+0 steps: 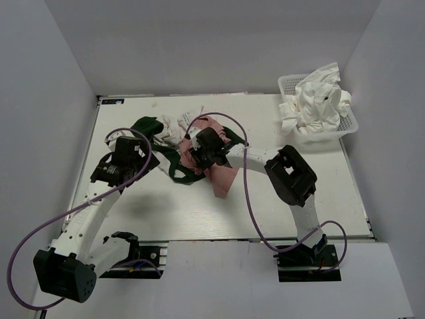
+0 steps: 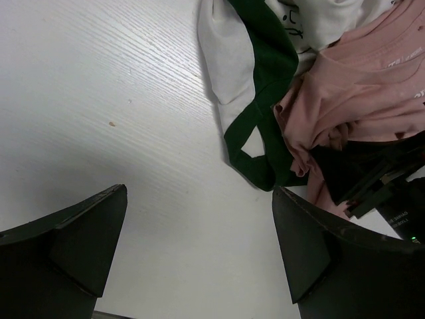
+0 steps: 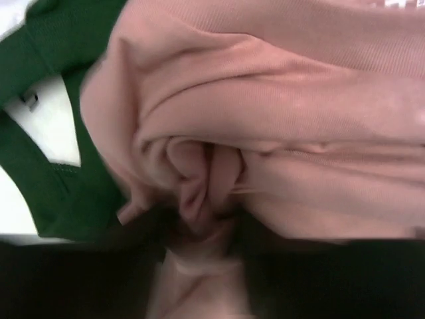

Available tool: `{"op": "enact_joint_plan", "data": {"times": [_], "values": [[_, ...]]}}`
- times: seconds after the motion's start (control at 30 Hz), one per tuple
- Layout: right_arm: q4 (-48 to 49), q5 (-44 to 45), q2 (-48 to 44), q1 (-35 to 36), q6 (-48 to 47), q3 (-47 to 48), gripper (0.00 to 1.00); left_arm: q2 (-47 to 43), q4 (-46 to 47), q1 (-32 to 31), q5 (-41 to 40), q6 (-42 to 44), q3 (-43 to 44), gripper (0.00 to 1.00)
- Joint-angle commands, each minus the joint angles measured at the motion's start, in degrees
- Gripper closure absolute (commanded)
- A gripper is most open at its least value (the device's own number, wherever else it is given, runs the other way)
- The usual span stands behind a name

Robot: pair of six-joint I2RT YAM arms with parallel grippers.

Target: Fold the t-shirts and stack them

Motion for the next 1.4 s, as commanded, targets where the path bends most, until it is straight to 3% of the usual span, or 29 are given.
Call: {"op": "enact_joint_plan", "data": {"times": [0.0, 0.07, 0.2, 0.4, 0.57, 0.8, 1.03, 1.2, 1.37], "values": [[2.54, 1.13, -0.34, 0.07, 4.48, 2.8, 0.81, -0.87, 0.47, 0.18, 1.03, -0.43, -0.53, 0.0], [4.99, 4.19, -4.01, -0.2, 4.48, 2.19, 1.0, -0.87, -0.15, 0.18, 0.51, -0.43, -0.53, 0.0], [7.8, 11.32, -11.85, -0.63, 3.52, 1.92, 1.0, -0.87, -0.15, 0.18, 0.51, -0.43, -0.53, 0.0], [8.17, 25.56, -20.81, -4.32, 0.18, 10.79, 1.0, -0.26, 2.4, 0.18, 2.52, 0.1, -0.53, 0.0], [6.94, 29.52, -20.39, -10.56, -1.75, 21.76, 1.0, 2.81, 3.11, 0.18, 2.53, 0.63, 1.31, 0.0], [6.05, 35.4, -14.5, -25.14, -4.12, 42.75, 1.0, 6.51, 3.11, 0.18, -0.1, 0.63, 4.3, 0.0], [14.76, 32.43, -13.97, -35.6, -6.42, 45.78, 1.0, 10.81, 4.68, 0.18, -0.64, 0.63, 6.07, 0.0], [13.36, 30.15, -9.05, -42.72, -6.33, 43.77, 1.0, 14.85, 5.3, 0.18, -0.64, 1.15, 8.08, 0.0], [8.35, 25.93, -3.87, -49.65, 1.31, 36.84, 1.0, 19.59, 5.3, 0.18, -1.16, 1.15, 10.54, 0.0]]}}
